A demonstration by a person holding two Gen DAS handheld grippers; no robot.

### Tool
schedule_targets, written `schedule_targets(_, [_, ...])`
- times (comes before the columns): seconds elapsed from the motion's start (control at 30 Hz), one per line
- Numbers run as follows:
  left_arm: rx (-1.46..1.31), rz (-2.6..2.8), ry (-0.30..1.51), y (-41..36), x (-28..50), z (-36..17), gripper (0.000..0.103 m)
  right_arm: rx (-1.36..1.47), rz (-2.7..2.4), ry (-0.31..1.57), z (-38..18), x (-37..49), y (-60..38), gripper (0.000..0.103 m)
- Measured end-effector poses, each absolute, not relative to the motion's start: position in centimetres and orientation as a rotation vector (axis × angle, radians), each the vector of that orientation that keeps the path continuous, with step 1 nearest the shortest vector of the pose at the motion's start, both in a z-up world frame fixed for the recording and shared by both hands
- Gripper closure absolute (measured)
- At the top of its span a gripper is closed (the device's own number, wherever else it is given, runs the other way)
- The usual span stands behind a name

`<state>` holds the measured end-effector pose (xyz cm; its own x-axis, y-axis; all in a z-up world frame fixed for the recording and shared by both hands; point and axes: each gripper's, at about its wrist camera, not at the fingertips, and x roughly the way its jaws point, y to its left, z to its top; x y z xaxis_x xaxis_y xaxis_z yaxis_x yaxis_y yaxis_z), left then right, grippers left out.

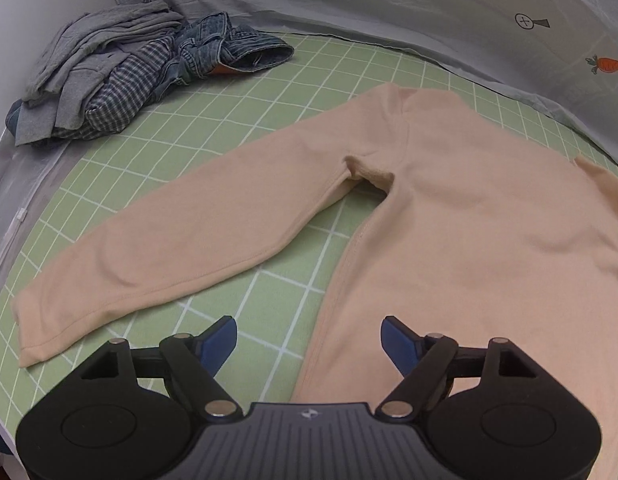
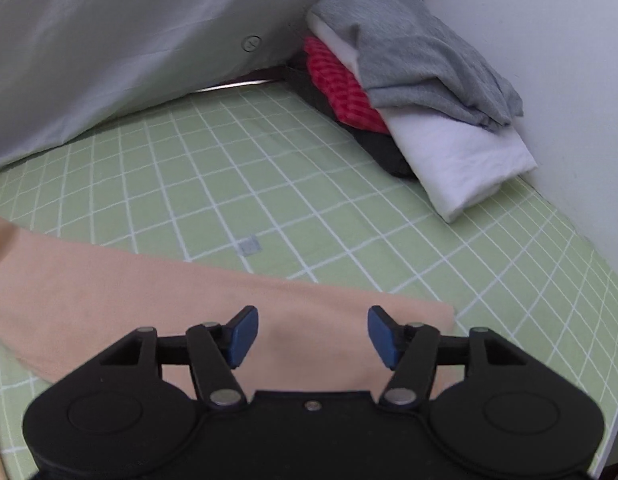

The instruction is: Fold clothes

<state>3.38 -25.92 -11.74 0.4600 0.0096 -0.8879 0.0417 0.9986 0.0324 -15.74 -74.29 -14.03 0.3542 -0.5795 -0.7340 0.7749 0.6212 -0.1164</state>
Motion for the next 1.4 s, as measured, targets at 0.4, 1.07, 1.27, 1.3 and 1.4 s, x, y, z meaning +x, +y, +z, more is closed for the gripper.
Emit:
schedule_targets(0.4, [-0.017,-0.014,1.036,-27.5,14.2,-13.8,0.021,0.094,-0.43,0.794,-16.5,3.2,-64.7,0.026])
schedule_targets(1.07, [-0.113,0.019,0.997,-23.9,10.8,-11.9,0.011,0.209,-0.531,0.797,-12.7,0.4,-67.3,0.004])
schedule_targets(1.27, [-0.154,0.047,1.019,-19.1,4.5,-11.2,0.011,0.259,-0.478,0.89,-13.5,-8.9,-61.1,0.0])
schedule_targets(1.3, [-0.15,0.05,1.026,-18.6,3.5,-11.2,0.011,0.269,-0.47,0.909,-13.7,-10.2,-60.0,0.0])
schedule_targets(1.4, [-0.137,0.041,1.038,-16.9,0.5,-11.1,0.011,0.236,-0.448,0.941,-13.8,-13.1,-56.5,0.0])
